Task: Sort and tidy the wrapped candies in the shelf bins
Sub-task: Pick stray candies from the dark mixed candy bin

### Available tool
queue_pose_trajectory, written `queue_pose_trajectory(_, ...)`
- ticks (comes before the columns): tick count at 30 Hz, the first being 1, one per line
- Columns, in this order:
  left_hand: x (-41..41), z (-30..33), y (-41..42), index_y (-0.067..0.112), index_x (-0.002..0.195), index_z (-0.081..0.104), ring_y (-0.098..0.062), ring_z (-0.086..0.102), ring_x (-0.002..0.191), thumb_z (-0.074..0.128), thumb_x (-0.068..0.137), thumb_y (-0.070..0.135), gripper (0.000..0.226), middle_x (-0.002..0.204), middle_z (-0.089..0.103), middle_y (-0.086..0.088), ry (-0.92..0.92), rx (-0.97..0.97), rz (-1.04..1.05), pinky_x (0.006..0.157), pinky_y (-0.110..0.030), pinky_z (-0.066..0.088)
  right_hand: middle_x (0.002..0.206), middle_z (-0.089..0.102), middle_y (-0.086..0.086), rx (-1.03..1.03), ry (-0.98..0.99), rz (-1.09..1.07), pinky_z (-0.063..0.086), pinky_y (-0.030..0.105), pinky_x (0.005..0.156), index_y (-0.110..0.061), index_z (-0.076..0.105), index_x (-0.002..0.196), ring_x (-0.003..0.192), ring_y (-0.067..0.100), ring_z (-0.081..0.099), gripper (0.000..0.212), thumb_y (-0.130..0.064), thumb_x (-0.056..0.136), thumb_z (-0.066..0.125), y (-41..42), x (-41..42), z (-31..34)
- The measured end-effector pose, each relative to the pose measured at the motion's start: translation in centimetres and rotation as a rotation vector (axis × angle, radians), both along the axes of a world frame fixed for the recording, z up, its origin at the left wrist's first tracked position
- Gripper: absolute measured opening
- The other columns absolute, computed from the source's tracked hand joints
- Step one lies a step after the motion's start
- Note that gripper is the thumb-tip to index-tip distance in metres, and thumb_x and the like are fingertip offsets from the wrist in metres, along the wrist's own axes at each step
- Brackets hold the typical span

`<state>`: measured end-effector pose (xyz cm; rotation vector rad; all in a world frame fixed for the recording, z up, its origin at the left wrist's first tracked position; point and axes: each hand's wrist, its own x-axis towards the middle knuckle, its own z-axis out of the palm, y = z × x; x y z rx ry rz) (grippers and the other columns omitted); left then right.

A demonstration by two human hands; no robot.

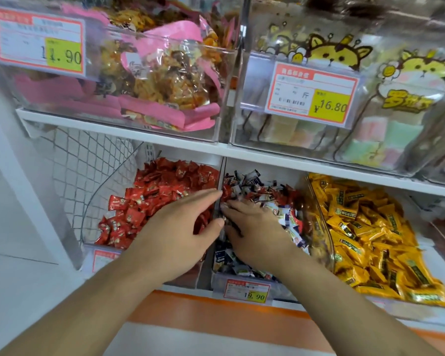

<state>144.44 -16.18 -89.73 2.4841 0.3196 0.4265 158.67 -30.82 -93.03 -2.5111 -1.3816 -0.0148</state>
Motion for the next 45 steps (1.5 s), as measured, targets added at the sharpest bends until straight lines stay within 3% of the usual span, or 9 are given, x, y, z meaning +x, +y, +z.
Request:
queue_pose_trajectory(5, 0.5, -0.3, -0.1, 0.049, 0.155, 0.036, 0.014, 0.026, 0.144, 0.052, 0.101, 0.053, 0.057, 0.157, 0.032, 0.035, -0.016, 0.006, -0.004, 0.115, -0.011, 0.019, 0.117, 0.069, -0.010, -0.026, 0.020, 0.062, 0.054, 0.043, 0.096, -0.026, 0.074, 0.118, 0.114, 0.020, 0.061, 0.032, -0.036, 0.095, 0.054, -0.8, 0.3, 0.6)
queue_pose_trajectory(9, 0.6, -0.5, -0.3, 0.050, 0.154, 0.035, 0.014, 0.028, 0.144, 0.052, 0.100, 0.053, 0.057, 0.157, 0.032, 0.036, -0.028, -0.016, -0.004, 0.120, -0.019, 0.028, 0.124, 0.071, -0.001, 0.234, 0.076, -0.009, 0.049, 0.021, 0.100, -0.017, 0.075, 0.120, 0.114, 0.016, 0.062, 0.028, -0.014, 0.094, 0.065, -0.1, 1.1, 1.9)
queue_pose_trajectory(15, 0.5, -0.7, -0.3, 0.051, 0.155, 0.033, 0.016, 0.026, 0.143, 0.052, 0.100, 0.053, 0.058, 0.156, 0.031, 0.038, -0.036, -0.026, 0.002, 0.115, -0.013, 0.025, 0.112, 0.070, 0.013, 0.163, -0.004, -0.182, 0.046, 0.035, 0.091, -0.006, 0.069, 0.118, 0.109, 0.032, 0.060, 0.027, -0.014, 0.092, 0.065, 4.2, 3.8, 0.5)
queue_pose_trajectory(19, 0.4, -0.6, -0.1, 0.051, 0.154, 0.033, 0.018, 0.024, 0.143, 0.054, 0.100, 0.052, 0.058, 0.156, 0.030, 0.038, -0.027, -0.046, -0.002, 0.109, -0.004, 0.017, 0.111, 0.071, 0.001, 0.059, -0.044, -0.226, 0.049, 0.034, 0.086, -0.023, 0.071, 0.112, 0.111, 0.027, 0.059, 0.022, -0.022, 0.090, 0.067, 5.6, 4.7, -0.5)
queue_pose_trajectory(25, 0.1, 0.1, -0.2, 0.053, 0.153, 0.035, 0.004, 0.045, 0.135, 0.056, 0.099, 0.052, 0.058, 0.155, 0.031, 0.039, -0.016, -0.072, -0.002, 0.117, -0.020, 0.036, 0.094, 0.065, -0.004, 0.323, -0.059, -0.225, 0.039, 0.031, 0.078, -0.016, 0.068, 0.085, 0.100, 0.023, 0.055, 0.020, -0.025, 0.075, 0.084, 4.2, 5.3, -1.2)
queue_pose_trajectory(31, 0.0, 0.3, -0.5, 0.044, 0.149, 0.045, 0.006, 0.041, 0.138, 0.058, 0.098, 0.049, 0.053, 0.151, 0.045, 0.029, -0.046, -0.024, 0.023, 0.105, -0.013, 0.031, 0.084, 0.067, -0.005, 0.454, 0.315, -0.290, 0.045, 0.014, 0.061, -0.029, 0.074, 0.093, 0.074, 0.003, 0.059, 0.017, -0.045, 0.087, 0.079, -0.2, 0.9, 4.0)
queue_pose_trajectory(35, -0.8, 1.1, -1.4, 0.046, 0.140, 0.051, 0.003, 0.046, 0.129, 0.065, 0.093, 0.053, 0.050, 0.139, 0.050, 0.030, -0.101, -0.015, 0.018, 0.104, -0.023, 0.042, 0.071, 0.067, 0.004, 0.532, 0.673, -0.274, 0.040, 0.013, 0.050, -0.022, 0.078, 0.087, 0.054, 0.004, 0.051, 0.011, -0.033, 0.090, 0.079, -2.8, -2.8, 6.2)
queue_pose_trajectory(41, -1.7, 2.3, -2.6, 0.045, 0.124, 0.067, 0.004, 0.054, 0.117, 0.073, 0.089, 0.048, 0.036, 0.115, 0.063, 0.032, -0.174, -0.052, -0.028, 0.100, -0.026, 0.044, 0.078, 0.072, 0.022, 0.653, 0.963, -0.342, 0.049, 0.030, 0.053, -0.003, 0.069, 0.095, 0.057, 0.021, 0.059, 0.033, -0.029, 0.084, 0.084, -3.3, -4.7, 5.8)
queue_pose_trajectory(45, -1.9, 2.9, -2.7, 0.045, 0.104, 0.072, 0.004, 0.063, 0.098, 0.079, 0.087, 0.035, 0.021, 0.096, 0.068, 0.029, -0.193, -0.125, 0.020, 0.078, -0.013, 0.047, 0.081, 0.077, 0.013, 0.686, 1.013, -0.297, 0.056, 0.027, 0.058, -0.004, 0.075, 0.093, 0.068, 0.023, 0.068, 0.027, -0.031, 0.090, 0.076, -3.5, -4.7, 6.3)
